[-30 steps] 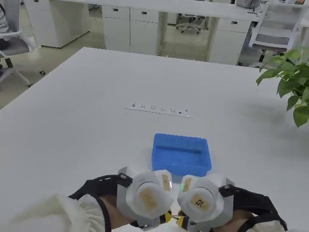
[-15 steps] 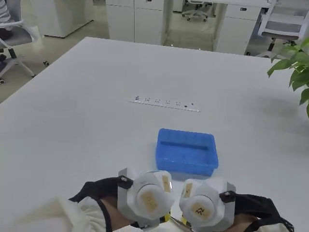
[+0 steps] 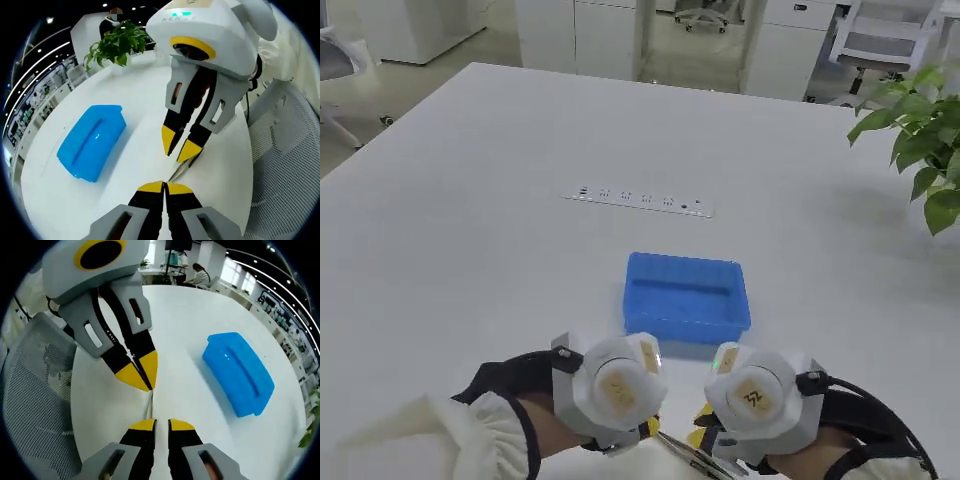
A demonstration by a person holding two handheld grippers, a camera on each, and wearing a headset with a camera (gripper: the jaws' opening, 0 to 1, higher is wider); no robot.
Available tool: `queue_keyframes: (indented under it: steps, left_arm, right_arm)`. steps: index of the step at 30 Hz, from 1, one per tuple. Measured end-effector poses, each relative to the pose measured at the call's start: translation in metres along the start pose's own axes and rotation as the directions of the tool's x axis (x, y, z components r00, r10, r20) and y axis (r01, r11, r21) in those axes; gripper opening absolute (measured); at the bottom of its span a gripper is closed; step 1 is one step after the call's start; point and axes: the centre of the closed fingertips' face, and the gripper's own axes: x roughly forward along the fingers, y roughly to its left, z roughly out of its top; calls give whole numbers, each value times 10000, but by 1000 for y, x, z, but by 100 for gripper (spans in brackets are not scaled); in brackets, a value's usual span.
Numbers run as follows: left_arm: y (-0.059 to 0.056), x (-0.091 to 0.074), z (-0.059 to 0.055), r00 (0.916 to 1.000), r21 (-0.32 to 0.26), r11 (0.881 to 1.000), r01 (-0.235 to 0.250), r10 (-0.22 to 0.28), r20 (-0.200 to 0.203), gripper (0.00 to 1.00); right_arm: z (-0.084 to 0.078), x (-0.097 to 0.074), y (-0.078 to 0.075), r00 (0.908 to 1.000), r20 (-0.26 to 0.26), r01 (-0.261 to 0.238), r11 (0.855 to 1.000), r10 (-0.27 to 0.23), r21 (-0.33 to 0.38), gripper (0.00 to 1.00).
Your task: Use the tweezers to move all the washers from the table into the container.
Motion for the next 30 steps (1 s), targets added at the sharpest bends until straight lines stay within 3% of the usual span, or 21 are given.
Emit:
queue_keyframes:
  steps: [4, 7, 10, 11, 12, 13, 14, 18, 21, 24, 26, 29, 30]
  left_arm:
    - [-4, 6, -6, 9996, 239, 9995, 197, -192, -221, 6]
    - [-3, 11, -13, 9988, 344, 9993, 171, -155, -465, 5]
    - [-3, 12, -16, 9983, 227, 9995, 224, -211, -540, 5]
    - [-4, 12, -16, 9982, 166, 9997, 205, -195, -563, 5]
    - [-4, 12, -17, 9982, 150, 9997, 189, -180, -565, 5]
    - [-4, 13, -18, 9982, 117, 9998, 177, -170, -569, 5]
    - [-4, 13, -18, 9983, 81, 9998, 165, -160, -563, 5]
    - [-5, 12, -21, 9986, -81, 9999, 72, -76, -533, 7]
    - [0, 7, -19, 9990, -708, 9969, -347, 326, -306, 8]
    - [4, -4, -17, 9967, -1847, 9797, -777, 810, 105, 10]
    - [4, -17, -22, 9926, -2590, 9593, -1128, 1204, 138, 14]
    - [-2, -41, -31, 9860, -3731, 9175, -1378, 1626, 357, 24]
    - [-2, -44, -32, 9849, -3879, 9108, -1415, 1689, 373, 26]
  right_arm:
    - [-7, -3, 11, 9992, 140, -375, 9974, 367, 620, 8]
    - [-22, 0, 18, 9985, -267, -468, 9973, 484, 567, 11]
    - [-40, 7, 17, 9947, -993, -242, 9994, 267, 264, 14]
    - [-19, 10, 19, 9987, 296, -408, 9992, 408, 10, 13]
    - [-35, 2, 13, 9973, -733, 83, 9989, -48, 471, 10]
    - [-33, 7, 9, 9969, -752, -207, 9997, 216, 133, 9]
    - [-34, 10, 4, 9965, -832, -36, 9997, 55, 228, 9]
    - [-36, 9, 1, 9967, -807, -114, 9998, 125, 144, 8]
    - [-37, 7, -1, 9968, -795, 90, 9998, -73, 204, 11]
    - [-43, 3, -6, 9963, -822, 330, 9969, -271, 713, 13]
    - [-44, -5, -8, 9960, -654, 682, 9896, -603, 1264, 14]
    - [-44, -22, -12, 9937, -36, 1092, 9578, -1123, 2660, 18]
    - [-45, -28, -13, 9917, 115, 1188, 9479, -1279, 2955, 19]
